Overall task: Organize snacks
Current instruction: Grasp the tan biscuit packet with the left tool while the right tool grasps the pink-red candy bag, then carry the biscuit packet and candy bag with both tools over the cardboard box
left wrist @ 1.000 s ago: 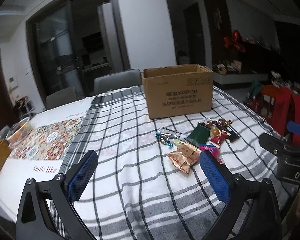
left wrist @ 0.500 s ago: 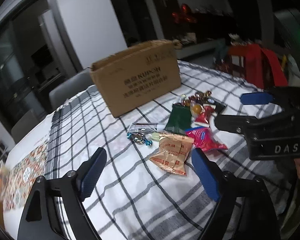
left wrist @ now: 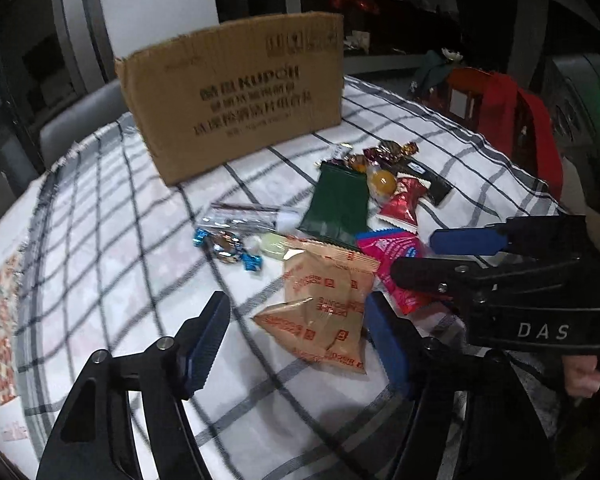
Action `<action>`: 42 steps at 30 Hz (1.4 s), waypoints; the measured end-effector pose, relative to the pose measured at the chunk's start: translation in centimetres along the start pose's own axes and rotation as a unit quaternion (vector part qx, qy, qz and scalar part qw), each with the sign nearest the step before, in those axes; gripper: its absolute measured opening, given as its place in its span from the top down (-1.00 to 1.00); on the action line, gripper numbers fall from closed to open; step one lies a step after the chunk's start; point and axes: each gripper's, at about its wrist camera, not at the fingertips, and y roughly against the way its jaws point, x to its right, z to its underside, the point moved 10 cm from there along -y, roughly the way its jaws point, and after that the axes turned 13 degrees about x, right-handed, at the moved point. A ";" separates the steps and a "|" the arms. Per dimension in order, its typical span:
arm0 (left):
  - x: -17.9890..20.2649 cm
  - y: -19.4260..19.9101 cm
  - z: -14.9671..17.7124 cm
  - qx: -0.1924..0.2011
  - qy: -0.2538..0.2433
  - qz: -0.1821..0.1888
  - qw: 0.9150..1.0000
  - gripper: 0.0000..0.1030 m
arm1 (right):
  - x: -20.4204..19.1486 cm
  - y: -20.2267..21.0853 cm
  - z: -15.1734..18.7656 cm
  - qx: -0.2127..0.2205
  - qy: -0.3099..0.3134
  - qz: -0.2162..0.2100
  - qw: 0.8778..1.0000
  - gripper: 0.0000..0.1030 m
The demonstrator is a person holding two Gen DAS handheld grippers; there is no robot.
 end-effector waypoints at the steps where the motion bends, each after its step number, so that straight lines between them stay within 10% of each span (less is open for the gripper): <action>1: 0.0 -0.3 0.1 -0.003 0.002 0.004 1.000 -0.32 | 0.1 -0.2 0.1 -0.003 -0.001 -0.001 1.000 0.02; 20: 0.6 -1.6 1.5 -0.035 0.054 0.023 0.998 -0.03 | 0.2 -0.8 0.4 -0.016 0.015 -0.020 1.000 0.24; 42: -1.2 5.5 -3.3 0.035 0.107 -0.068 0.991 -0.02 | -2.3 4.9 -3.6 0.059 0.072 -0.044 0.995 0.35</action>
